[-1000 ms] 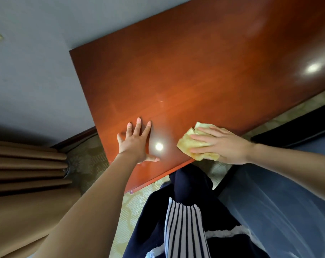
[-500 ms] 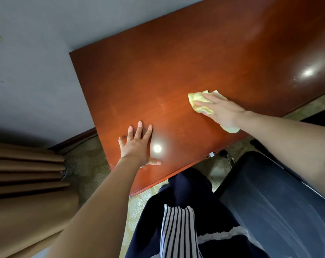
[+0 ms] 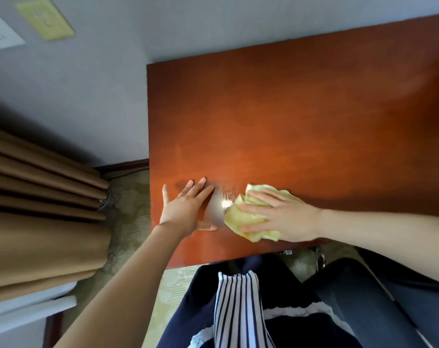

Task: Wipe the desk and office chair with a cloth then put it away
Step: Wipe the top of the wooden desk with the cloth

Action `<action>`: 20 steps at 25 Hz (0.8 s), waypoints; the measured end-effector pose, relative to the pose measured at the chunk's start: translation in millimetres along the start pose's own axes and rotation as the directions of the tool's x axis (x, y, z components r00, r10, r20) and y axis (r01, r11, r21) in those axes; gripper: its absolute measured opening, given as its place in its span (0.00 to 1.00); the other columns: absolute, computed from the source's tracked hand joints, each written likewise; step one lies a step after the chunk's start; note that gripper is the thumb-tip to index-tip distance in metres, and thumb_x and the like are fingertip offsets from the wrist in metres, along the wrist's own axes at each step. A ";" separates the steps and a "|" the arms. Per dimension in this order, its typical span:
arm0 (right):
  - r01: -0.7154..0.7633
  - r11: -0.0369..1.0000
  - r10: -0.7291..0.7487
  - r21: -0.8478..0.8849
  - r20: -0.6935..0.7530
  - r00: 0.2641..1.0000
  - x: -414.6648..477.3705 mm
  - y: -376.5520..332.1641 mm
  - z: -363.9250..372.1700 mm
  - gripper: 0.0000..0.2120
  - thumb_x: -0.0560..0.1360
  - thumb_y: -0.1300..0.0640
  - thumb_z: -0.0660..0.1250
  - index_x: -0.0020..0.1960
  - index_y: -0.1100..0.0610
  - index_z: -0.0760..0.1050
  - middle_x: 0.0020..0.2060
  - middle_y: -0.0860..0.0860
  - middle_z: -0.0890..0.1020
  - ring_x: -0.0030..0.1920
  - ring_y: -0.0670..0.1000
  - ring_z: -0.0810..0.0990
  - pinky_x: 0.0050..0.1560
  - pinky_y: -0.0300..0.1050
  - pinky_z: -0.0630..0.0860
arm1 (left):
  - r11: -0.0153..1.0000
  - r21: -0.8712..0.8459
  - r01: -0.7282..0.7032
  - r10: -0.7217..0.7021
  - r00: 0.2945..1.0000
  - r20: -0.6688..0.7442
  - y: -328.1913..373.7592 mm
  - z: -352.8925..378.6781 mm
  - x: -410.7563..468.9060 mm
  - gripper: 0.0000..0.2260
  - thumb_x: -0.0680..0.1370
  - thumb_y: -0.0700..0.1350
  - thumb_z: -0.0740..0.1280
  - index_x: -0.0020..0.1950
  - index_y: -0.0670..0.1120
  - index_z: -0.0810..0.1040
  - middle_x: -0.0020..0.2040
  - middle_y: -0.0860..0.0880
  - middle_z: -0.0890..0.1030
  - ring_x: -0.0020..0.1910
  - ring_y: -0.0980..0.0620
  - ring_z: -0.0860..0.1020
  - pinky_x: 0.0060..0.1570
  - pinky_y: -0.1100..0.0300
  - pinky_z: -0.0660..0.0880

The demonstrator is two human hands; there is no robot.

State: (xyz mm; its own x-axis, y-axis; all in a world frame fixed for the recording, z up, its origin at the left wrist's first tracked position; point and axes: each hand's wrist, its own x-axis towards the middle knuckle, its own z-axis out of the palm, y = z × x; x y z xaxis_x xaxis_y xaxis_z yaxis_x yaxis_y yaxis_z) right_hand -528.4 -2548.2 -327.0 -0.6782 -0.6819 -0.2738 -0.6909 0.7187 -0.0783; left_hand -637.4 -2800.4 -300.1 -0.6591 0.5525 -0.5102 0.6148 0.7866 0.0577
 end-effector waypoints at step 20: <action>-0.151 0.988 0.149 0.034 0.044 0.988 83.6 214.1 -66.8 0.26 0.80 0.53 0.57 0.75 0.39 0.54 0.76 0.49 0.54 0.74 0.59 0.55 0.69 0.55 0.62 | 0.844 -0.212 0.492 -0.497 0.867 0.032 88.5 1.5 10.8 0.47 0.70 0.69 0.63 0.77 0.54 0.38 0.78 0.52 0.39 0.77 0.46 0.42 0.71 0.38 0.45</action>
State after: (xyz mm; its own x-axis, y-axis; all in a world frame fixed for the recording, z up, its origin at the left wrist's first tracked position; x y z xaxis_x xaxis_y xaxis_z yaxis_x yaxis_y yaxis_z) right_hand -749.7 -2460.5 -302.6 -0.7619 -0.5606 -0.3244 -0.5720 0.8174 -0.0692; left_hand -589.5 -2725.2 -301.8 -0.8633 0.0790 -0.4985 0.1028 0.9945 -0.0203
